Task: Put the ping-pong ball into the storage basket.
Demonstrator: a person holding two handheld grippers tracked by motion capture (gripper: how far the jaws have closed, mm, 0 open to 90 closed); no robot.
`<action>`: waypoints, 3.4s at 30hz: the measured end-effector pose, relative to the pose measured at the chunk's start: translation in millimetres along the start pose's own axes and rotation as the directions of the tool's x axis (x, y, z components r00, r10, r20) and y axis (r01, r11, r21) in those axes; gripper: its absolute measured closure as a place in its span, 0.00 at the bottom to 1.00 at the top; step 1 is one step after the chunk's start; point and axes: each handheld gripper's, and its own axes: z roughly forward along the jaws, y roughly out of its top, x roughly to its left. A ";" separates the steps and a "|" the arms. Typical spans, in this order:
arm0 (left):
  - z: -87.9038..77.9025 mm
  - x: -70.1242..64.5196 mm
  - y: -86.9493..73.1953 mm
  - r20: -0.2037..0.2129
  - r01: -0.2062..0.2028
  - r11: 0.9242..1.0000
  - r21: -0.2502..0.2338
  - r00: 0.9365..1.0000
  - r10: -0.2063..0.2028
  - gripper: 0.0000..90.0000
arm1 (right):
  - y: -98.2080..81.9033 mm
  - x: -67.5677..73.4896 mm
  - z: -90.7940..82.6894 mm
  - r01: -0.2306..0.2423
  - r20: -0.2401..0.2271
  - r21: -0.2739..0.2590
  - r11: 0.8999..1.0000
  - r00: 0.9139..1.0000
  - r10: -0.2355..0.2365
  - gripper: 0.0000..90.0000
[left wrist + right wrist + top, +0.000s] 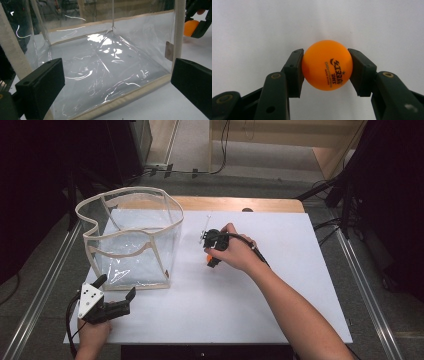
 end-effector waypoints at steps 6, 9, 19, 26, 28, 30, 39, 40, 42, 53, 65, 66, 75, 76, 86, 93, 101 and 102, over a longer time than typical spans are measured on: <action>0.0 0.0 0.0 0.000 0.000 1.000 0.000 1.000 0.000 0.00 | 1.0 0.0 -6.3 -0.009 -0.002 0.003 1.000 1.000 0.009 0.53; 0.0 -0.1 0.0 0.000 0.000 1.000 0.000 1.000 0.000 0.00 | 1.2 -0.3 -8.3 -0.005 -0.003 0.002 1.000 1.000 0.005 0.53; 0.1 -0.3 0.0 -0.002 -0.001 1.000 0.000 1.000 0.001 0.00 | 2.3 -1.8 -22.2 -0.009 -0.002 -0.001 1.000 1.000 0.009 0.53; 0.2 -0.3 0.0 -0.001 -0.001 1.000 -0.001 1.000 0.001 0.00 | 4.1 -2.1 -28.9 0.003 -0.002 -0.006 1.000 1.000 -0.003 0.53; 0.2 -0.3 0.0 0.000 -0.001 1.000 -0.001 1.000 0.001 0.00 | 4.6 -1.9 -31.9 0.001 -0.005 0.000 1.000 1.000 -0.001 0.53; 0.1 -0.3 0.1 -0.002 -0.001 1.000 0.000 1.000 0.001 0.00 | 5.5 -2.0 -35.1 0.006 -0.009 0.004 1.000 1.000 -0.006 0.53; 0.3 -0.4 0.0 -0.002 -0.002 1.000 -0.001 1.000 0.002 0.00 | 8.1 -1.7 -45.3 0.010 -0.006 0.002 1.000 1.000 -0.010 0.53; 0.3 -0.4 0.0 -0.002 -0.001 1.000 -0.001 1.000 0.001 0.00 | 8.1 -1.7 -45.3 0.010 -0.006 0.002 1.000 1.000 -0.010 0.53; 0.3 -0.4 0.0 -0.002 -0.001 1.000 0.000 1.000 0.001 0.00 | 9.0 -2.3 -47.5 0.018 -0.006 0.006 1.000 1.000 -0.018 0.53; 0.4 -0.6 0.0 -0.003 -0.003 1.000 0.000 1.000 0.003 0.00 | 12.6 -3.5 -64.6 0.026 0.007 0.006 1.000 1.000 -0.026 0.53; 0.4 -0.5 0.1 -0.003 -0.002 1.000 -0.001 1.000 0.002 0.00 | 21.4 -2.4 -85.5 0.038 0.018 0.004 0.999 0.999 -0.038 0.53; 0.4 -0.5 0.1 -0.002 -0.002 1.000 -0.001 1.000 0.002 0.00 | 22.2 -2.2 -87.1 0.038 0.020 0.007 0.999 0.999 -0.038 0.53; 0.3 -0.4 0.1 0.000 0.000 1.000 -0.001 1.000 0.000 0.00 | 28.6 -1.3 -98.1 0.047 0.013 0.005 0.999 0.999 -0.047 0.53; 0.2 -0.3 0.1 -0.001 0.000 1.000 -0.001 1.000 0.000 0.00 | 29.1 -0.9 -99.0 0.042 0.013 0.003 0.999 0.999 -0.043 0.53; 0.0 0.0 0.1 0.001 0.003 1.000 -0.001 1.000 -0.003 0.00 | 37.2 -0.6 -112.1 0.057 0.020 0.006 0.998 0.998 -0.058 0.53; -0.1 0.2 0.2 0.001 0.002 1.000 0.000 1.000 -0.002 0.00 | 43.1 0.9 -120.3 0.063 0.024 0.010 0.998 0.998 -0.063 0.53; 0.0 0.4 0.2 0.000 0.003 1.000 -0.001 1.000 -0.003 0.00 | 49.2 1.7 -130.5 0.071 0.021 0.004 0.997 0.997 -0.071 0.53; 0.0 0.5 0.2 0.000 0.002 1.000 -0.001 1.000 -0.002 0.00 | 50.1 1.8 -131.7 0.076 0.020 0.007 0.997 0.997 -0.076 0.53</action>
